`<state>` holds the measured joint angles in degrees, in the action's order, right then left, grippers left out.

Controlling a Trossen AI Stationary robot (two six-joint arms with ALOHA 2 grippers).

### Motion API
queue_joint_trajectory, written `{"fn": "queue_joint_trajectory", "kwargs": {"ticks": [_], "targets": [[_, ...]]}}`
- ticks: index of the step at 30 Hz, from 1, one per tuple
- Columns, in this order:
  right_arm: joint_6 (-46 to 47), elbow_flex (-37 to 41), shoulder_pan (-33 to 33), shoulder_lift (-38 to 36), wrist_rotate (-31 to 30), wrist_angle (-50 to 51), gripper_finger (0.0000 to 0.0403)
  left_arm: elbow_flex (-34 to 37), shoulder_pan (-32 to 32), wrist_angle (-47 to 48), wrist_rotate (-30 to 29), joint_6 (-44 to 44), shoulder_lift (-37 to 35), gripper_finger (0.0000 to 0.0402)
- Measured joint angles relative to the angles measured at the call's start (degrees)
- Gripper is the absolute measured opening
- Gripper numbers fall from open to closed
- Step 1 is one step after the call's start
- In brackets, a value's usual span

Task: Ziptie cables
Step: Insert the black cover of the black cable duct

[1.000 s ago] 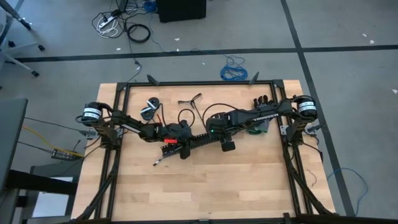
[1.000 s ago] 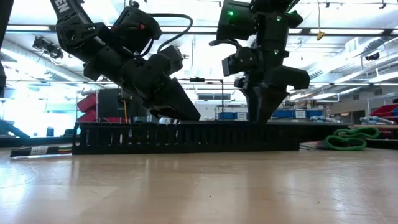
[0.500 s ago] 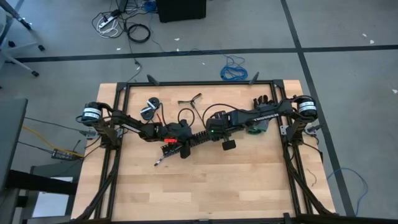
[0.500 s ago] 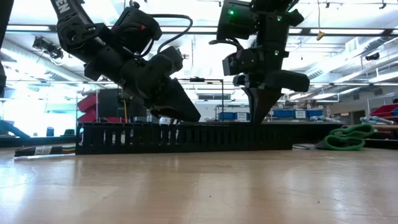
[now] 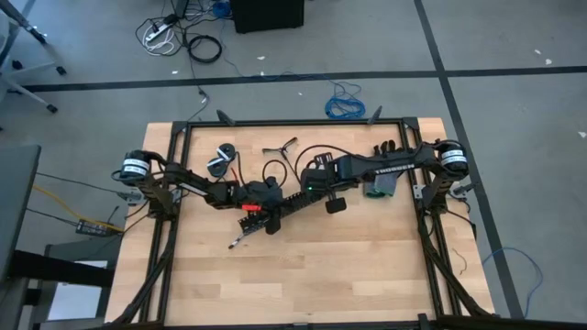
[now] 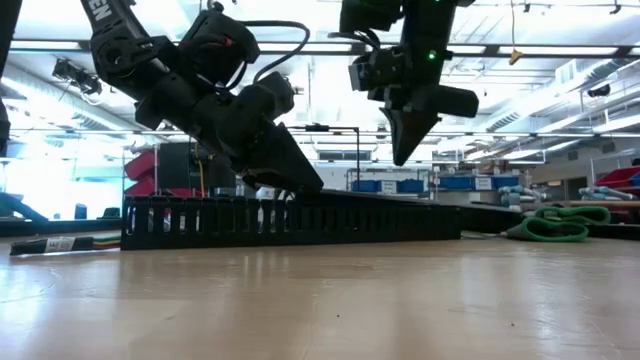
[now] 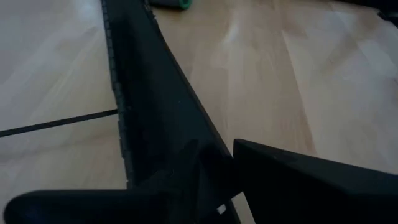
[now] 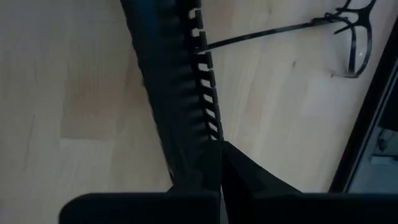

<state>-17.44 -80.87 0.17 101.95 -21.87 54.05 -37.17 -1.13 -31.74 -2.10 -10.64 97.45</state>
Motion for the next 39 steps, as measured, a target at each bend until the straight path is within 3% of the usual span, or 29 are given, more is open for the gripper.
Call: {"fn": "queue_joint_trajectory", "kwargs": {"ticks": [9,18,32,39], "targets": [[1.03,-0.12,-2.98,0.0,-0.74,13.62,0.0014,0.0,0.0,0.59,-0.05,0.05,0.0,0.0092],[0.22,7.63,-9.41,-0.04,-1.85,16.59,0.0104,0.0,0.0,0.41,-0.21,0.02,0.0,0.0092],[-2.95,14.84,-10.81,-0.02,-2.8,5.03,0.027,0.0,0.02,-0.15,-0.23,1.17,0.0,0.0092],[-5.59,19.13,-12.06,0.02,-5.11,-5.63,0.0279,0.0,0.0,0.43,-0.23,1.17,0.0,0.0092]]}}
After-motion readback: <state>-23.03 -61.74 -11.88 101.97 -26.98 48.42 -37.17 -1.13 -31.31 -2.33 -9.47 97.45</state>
